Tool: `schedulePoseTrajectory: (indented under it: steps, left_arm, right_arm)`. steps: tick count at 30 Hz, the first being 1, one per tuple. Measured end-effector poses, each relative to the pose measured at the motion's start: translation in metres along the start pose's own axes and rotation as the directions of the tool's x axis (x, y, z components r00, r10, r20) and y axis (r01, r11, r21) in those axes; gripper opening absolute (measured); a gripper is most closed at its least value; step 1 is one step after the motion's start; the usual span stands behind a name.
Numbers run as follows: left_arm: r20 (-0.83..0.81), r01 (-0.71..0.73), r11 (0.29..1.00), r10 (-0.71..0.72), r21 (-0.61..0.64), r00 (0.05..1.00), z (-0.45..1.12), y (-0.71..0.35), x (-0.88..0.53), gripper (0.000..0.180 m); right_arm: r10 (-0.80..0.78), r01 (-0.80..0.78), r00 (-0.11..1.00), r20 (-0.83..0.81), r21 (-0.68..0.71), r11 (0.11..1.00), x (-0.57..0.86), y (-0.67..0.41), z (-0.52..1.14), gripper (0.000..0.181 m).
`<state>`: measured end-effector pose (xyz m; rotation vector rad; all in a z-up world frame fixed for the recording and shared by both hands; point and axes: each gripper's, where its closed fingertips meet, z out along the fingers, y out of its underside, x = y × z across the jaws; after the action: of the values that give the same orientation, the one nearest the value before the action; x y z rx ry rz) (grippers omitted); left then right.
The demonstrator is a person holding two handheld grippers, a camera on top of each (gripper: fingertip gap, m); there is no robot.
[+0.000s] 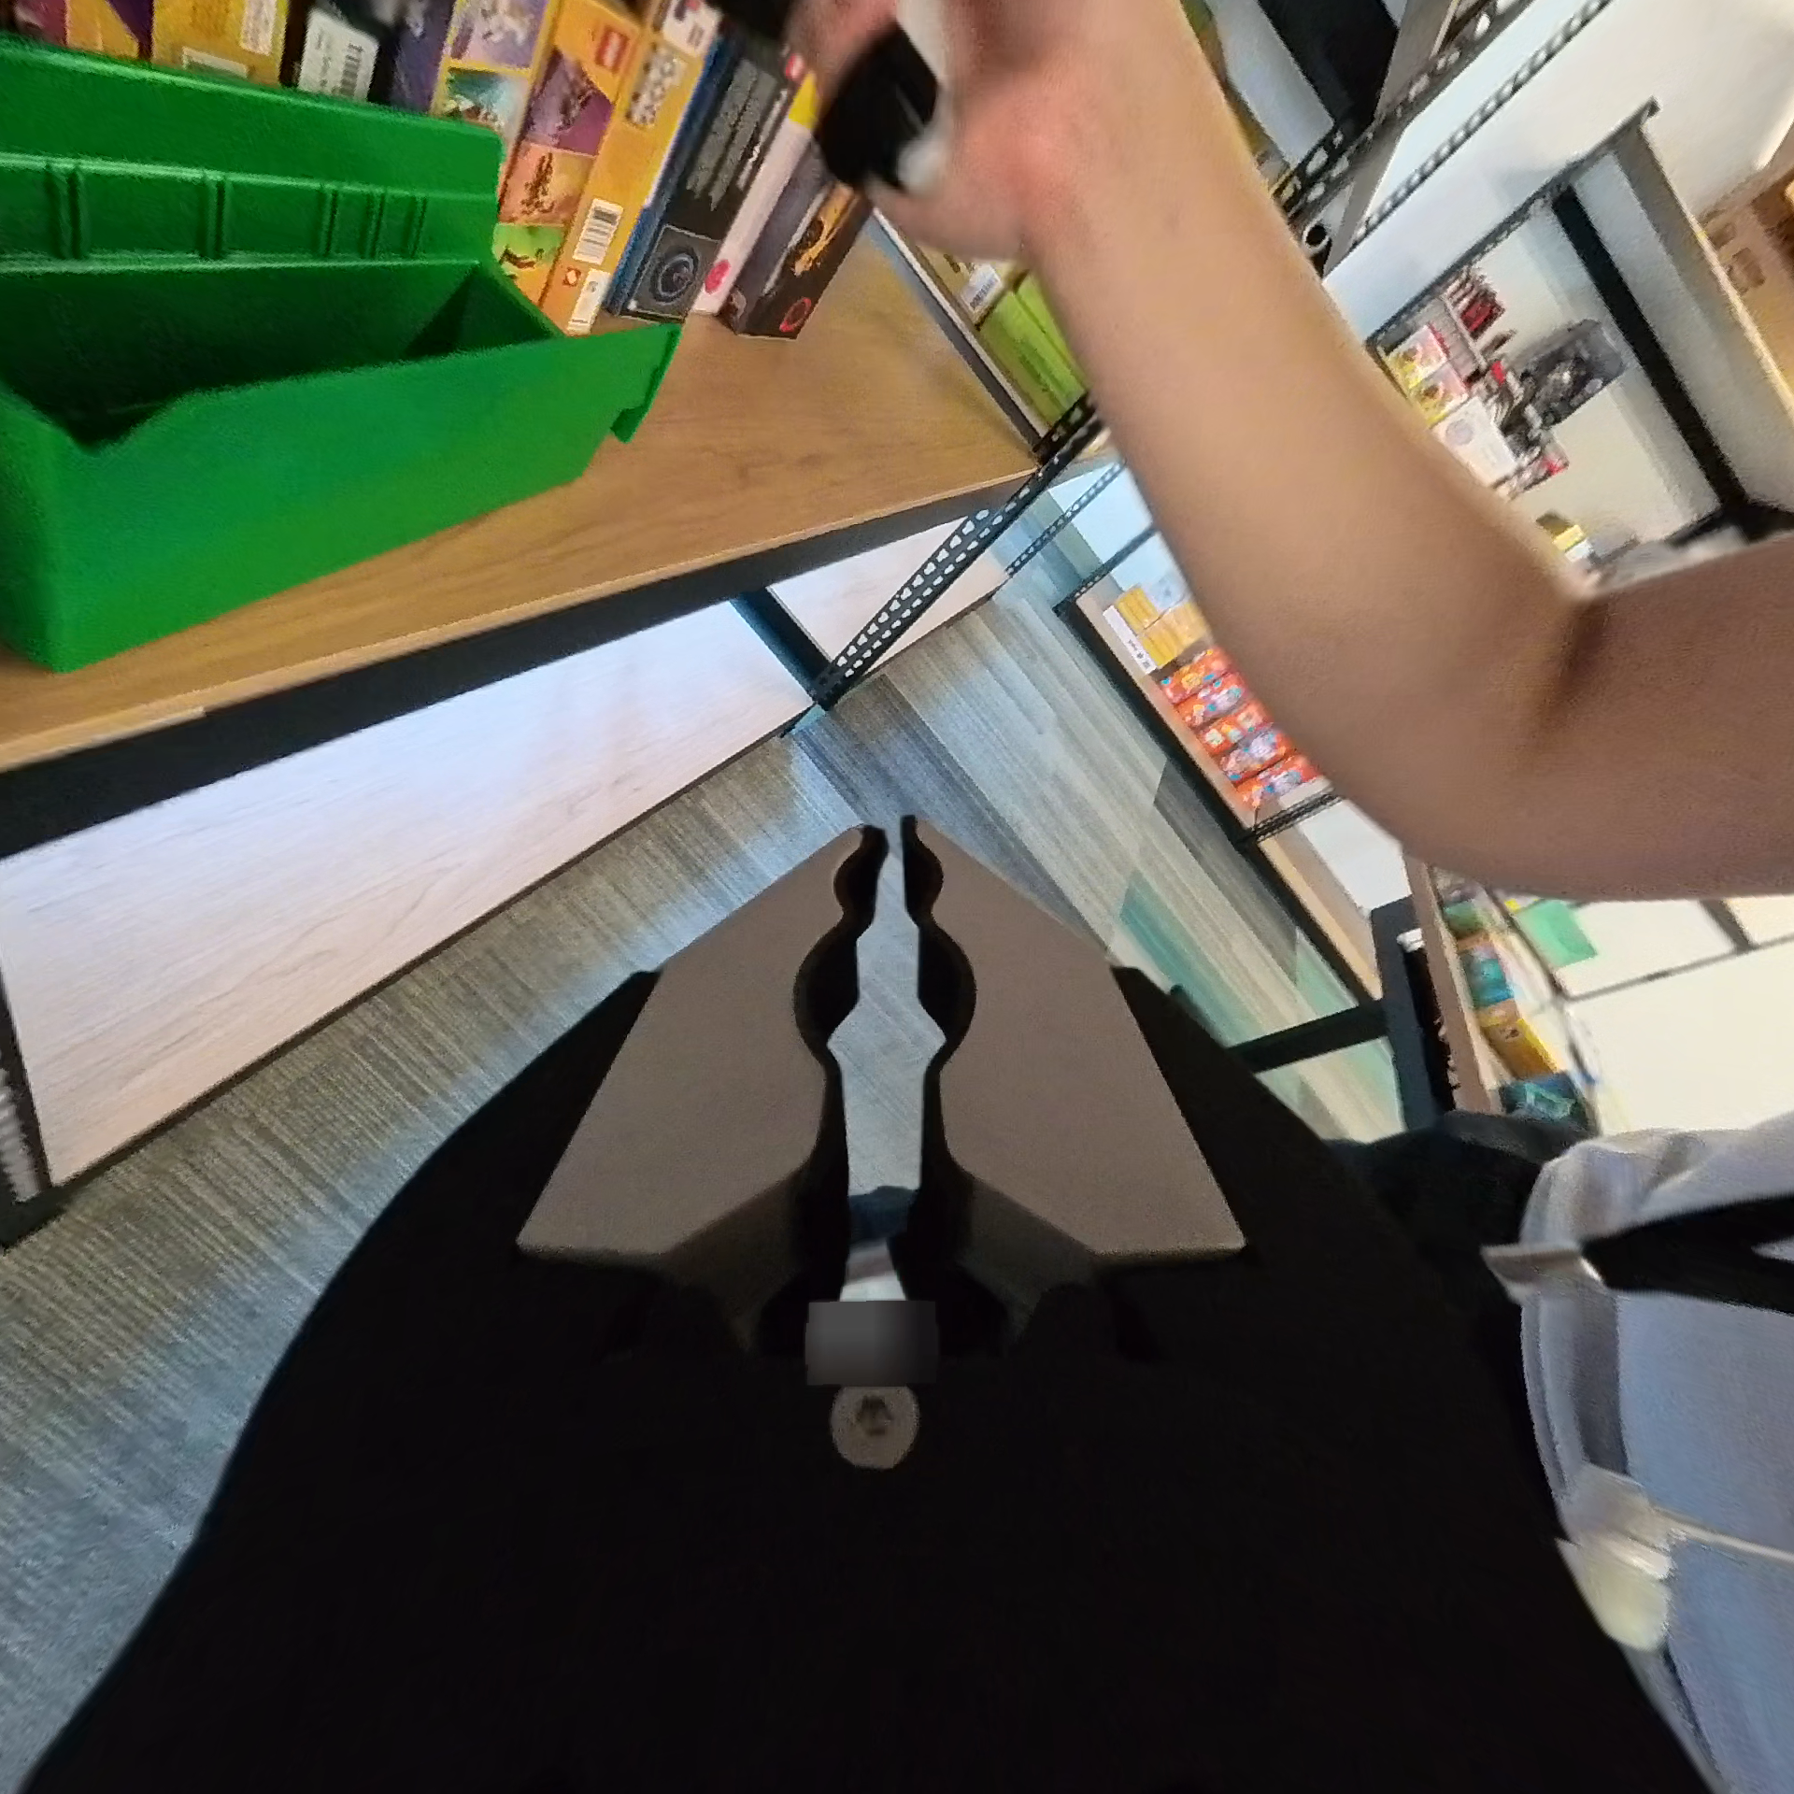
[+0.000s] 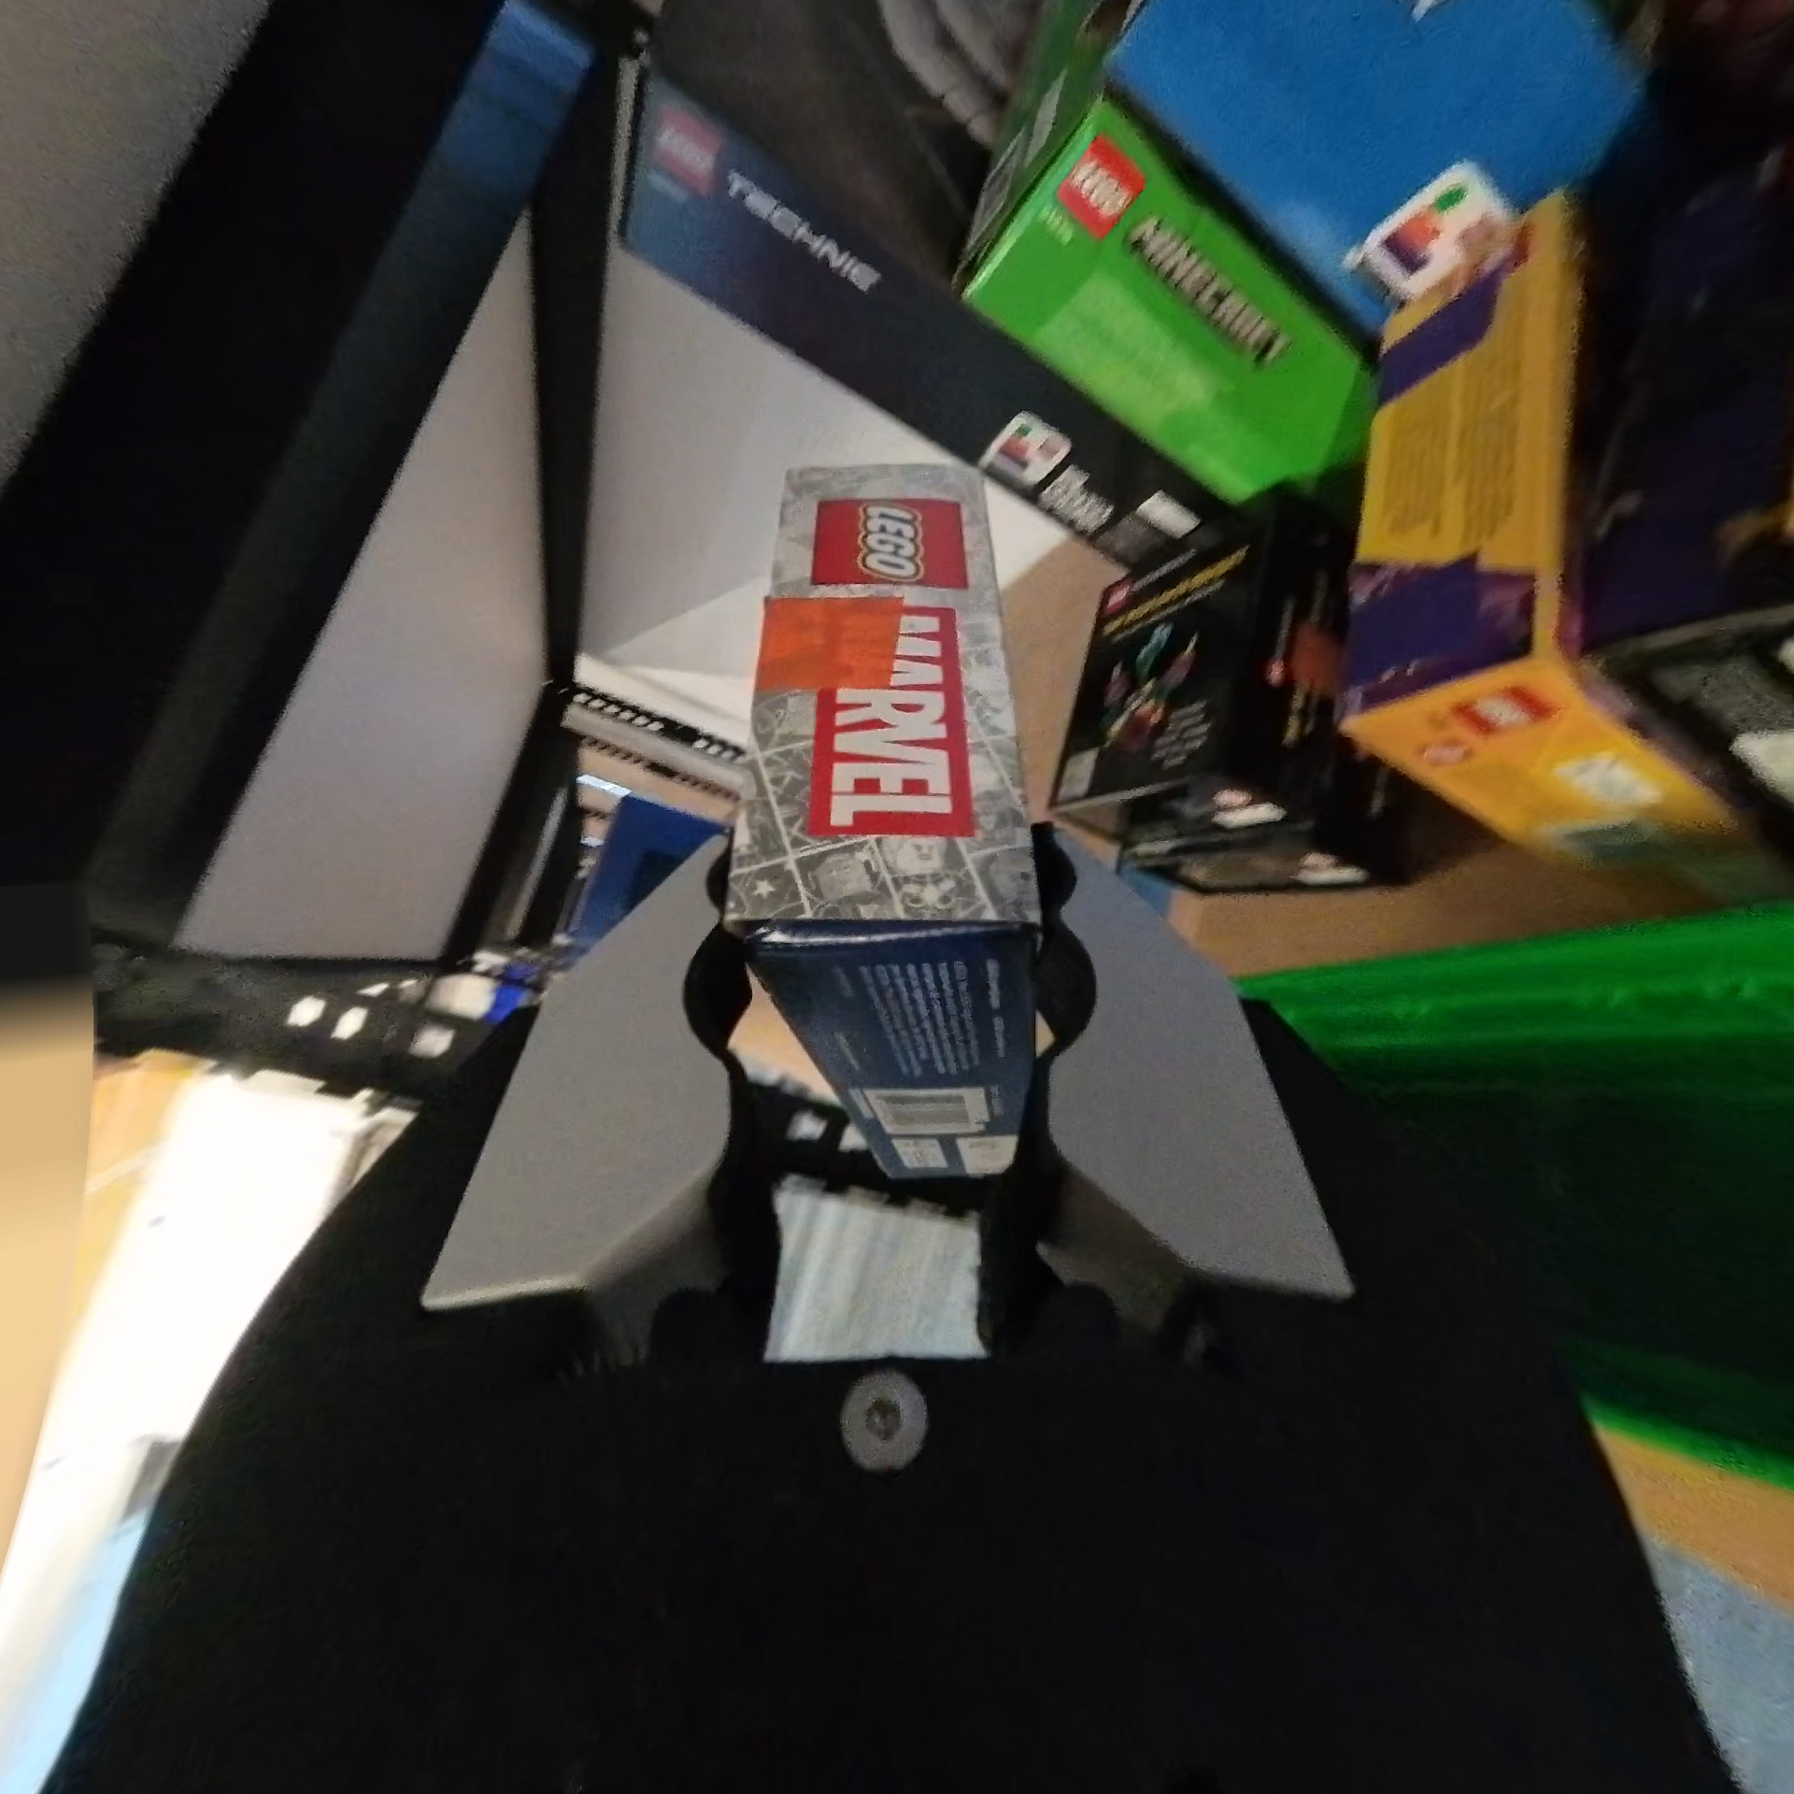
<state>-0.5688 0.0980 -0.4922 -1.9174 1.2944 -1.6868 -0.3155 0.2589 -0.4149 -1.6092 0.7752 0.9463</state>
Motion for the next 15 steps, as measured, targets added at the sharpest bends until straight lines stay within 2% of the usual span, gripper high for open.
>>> schedulePoseTrajectory:
  steps: [5, 9, 15]
  left_arm:
    - [0.003, -0.034, 0.999, 0.034, -0.006, 0.999, 0.005, -0.015, 0.006, 0.019]
    - [-0.02, -0.029, 0.999, 0.029, 0.016, 0.999, 0.001, -0.038, 0.026, 0.036]
    - [-0.075, -0.089, 0.995, 0.092, 0.04, 0.993, -0.019, -0.082, 0.079, 0.053]
  right_arm:
    - [0.117, -0.103, 0.988, 0.097, -0.14, 0.985, -0.026, 0.035, -0.053, 0.056]
    - [0.165, -0.126, 0.976, 0.143, -0.251, 0.96, -0.062, 0.07, -0.103, 0.056]
    - [0.11, -0.031, 0.973, 0.204, -0.358, 0.933, -0.136, 0.106, -0.17, 0.056]
